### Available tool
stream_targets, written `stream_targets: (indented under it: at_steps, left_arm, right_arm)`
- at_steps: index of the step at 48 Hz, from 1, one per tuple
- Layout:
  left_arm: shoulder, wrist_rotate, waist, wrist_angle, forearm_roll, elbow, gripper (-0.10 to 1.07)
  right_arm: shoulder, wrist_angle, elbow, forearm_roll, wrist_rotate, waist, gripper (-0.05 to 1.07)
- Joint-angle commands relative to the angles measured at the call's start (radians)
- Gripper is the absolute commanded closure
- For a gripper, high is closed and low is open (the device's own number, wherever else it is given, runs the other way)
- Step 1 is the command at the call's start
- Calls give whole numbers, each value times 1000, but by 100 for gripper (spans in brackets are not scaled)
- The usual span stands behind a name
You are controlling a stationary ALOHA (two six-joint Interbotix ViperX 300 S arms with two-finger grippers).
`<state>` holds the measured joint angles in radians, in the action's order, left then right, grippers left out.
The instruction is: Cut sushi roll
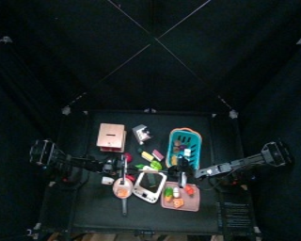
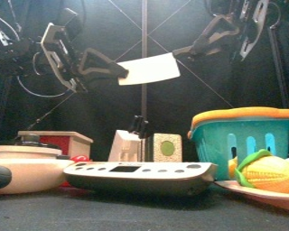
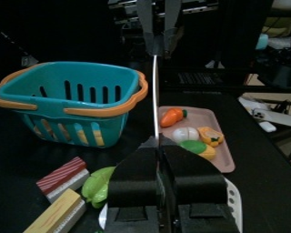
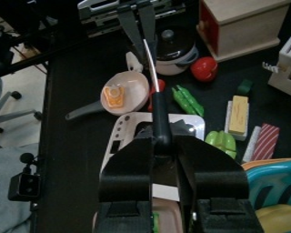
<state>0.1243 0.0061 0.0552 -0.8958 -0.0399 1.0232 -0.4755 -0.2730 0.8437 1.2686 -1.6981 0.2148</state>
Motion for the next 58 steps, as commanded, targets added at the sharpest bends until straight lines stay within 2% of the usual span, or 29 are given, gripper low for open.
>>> stream_targets:
  at_steps: [1, 9, 18, 25, 30, 36, 41, 46, 52, 58]
  left_arm:
    - [26, 0, 2, -23, -2, -11, 68]
    - [26, -2, 2, -23, -2, 0, 68]
    - [28, -3, 2, -21, -3, 20, 68]
    - [26, -3, 2, -18, -18, 28, 68]
    - [26, -2, 2, -17, -23, 31, 68]
    - [26, -2, 3, -12, -25, 32, 68]
    - [26, -2, 2, -8, -23, 32, 68]
    - [26, -2, 2, -8, -23, 32, 68]
    - [26, 0, 2, -8, -21, 32, 68]
    - [26, 0, 5, -5, -20, 32, 68]
  right_arm:
    - [-9, 14, -12, -37, 0, -3, 54]
    - [-32, 46, -17, -107, 0, 0, 41]
    - [-101, 94, -37, -281, 2, -3, 17]
    - [-140, 66, -75, -448, 3, -12, 2]
    - [-150, -29, -97, -552, 9, -18, -1]
    - [-152, -216, -137, -644, 48, -11, -1]
    - [-149, -351, -193, -730, 152, 6, -1]
    - [-138, -479, -273, -871, 316, -5, -1]
    - [-118, -569, -344, -1002, 497, -63, -1]
    - [-77, -614, -364, -1135, 647, -166, -1]
